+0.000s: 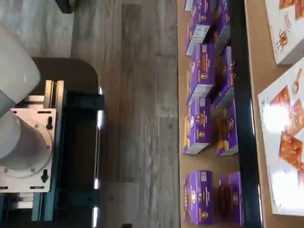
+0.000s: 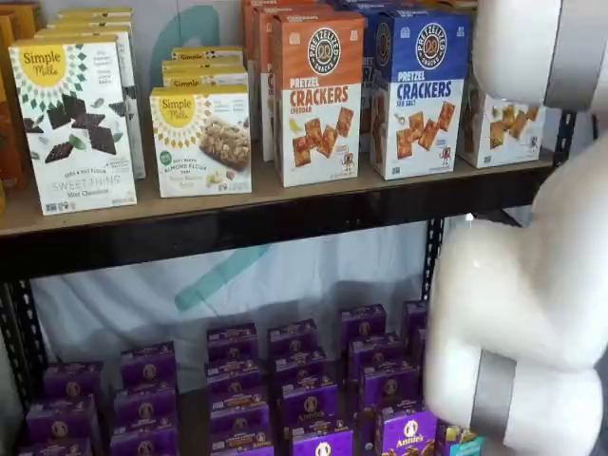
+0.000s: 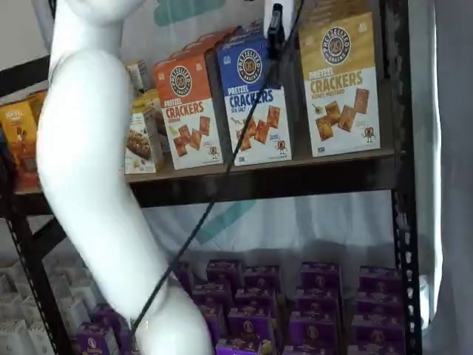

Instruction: Retrieve the yellow and white box located on the top shelf, the sixth one from the left

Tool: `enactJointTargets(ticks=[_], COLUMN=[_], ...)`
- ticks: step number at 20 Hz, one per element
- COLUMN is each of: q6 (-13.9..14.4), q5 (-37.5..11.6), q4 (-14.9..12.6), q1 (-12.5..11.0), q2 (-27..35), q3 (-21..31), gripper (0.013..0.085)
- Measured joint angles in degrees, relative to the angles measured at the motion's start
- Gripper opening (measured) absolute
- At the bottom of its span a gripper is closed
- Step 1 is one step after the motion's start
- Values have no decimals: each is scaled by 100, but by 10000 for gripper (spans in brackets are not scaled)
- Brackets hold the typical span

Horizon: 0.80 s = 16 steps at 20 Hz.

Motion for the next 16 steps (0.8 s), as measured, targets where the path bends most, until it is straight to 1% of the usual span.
enactJointTargets(ticks=[1,2,3,4,6,7,11,13,16], q6=[-2,-3,-2,0,3,4,2,11,50], q5=[-10,-48,-92,-139,-203,-237,-404,-420,-420], q4=[-167,-468,-548,-566,-523,-488,-103,115,517], q1=[81,246,287,295,282,268,86,-16,-204], q2=[0,-9,-31,-55,-92,-111,-196,-192,-159], q3=[-11,-6,32,81,146,175,283,248,157], gripper=[850,850,850,850,850,850,850,850,850])
